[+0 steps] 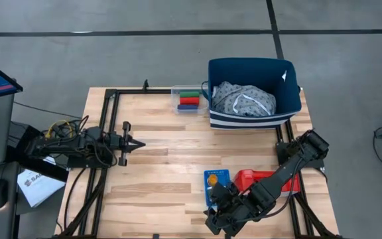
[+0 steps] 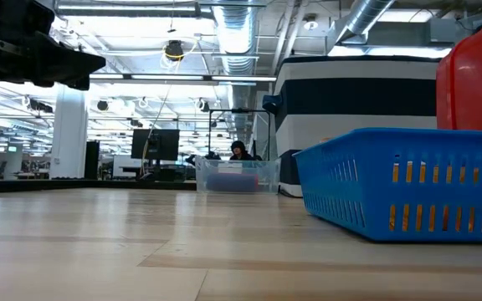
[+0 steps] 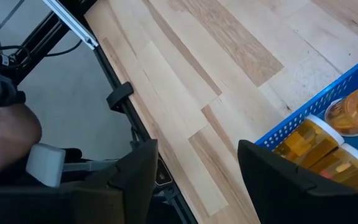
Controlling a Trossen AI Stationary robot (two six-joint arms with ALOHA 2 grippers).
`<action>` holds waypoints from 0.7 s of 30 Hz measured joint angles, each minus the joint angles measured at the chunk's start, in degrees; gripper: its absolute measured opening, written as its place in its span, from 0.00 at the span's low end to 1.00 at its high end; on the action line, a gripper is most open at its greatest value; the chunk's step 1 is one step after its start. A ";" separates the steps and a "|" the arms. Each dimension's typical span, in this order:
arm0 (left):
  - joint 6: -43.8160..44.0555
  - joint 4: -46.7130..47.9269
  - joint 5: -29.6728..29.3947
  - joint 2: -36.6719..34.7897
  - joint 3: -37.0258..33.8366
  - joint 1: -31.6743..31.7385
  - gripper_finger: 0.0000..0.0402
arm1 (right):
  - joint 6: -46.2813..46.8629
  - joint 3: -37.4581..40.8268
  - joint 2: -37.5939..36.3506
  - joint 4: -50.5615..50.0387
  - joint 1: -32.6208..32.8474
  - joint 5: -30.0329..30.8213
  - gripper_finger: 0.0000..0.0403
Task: Pick & Place Medicine items
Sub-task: Adjust the blue laundry organizer
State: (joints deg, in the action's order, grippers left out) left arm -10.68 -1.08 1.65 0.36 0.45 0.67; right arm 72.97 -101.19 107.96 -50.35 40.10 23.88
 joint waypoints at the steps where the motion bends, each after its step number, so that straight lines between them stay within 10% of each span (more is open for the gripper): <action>1: 0.00 0.02 0.00 0.00 0.00 0.00 0.00 | 0.10 0.00 0.00 0.00 0.00 0.00 0.54; 21: 0.42 -3.71 0.20 0.02 -0.13 0.00 0.00 | -13.04 0.00 0.00 4.14 -2.48 4.06 0.54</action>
State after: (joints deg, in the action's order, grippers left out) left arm -10.26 -4.79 1.85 0.38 0.32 0.67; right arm 59.93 -101.19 107.96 -46.21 37.62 27.94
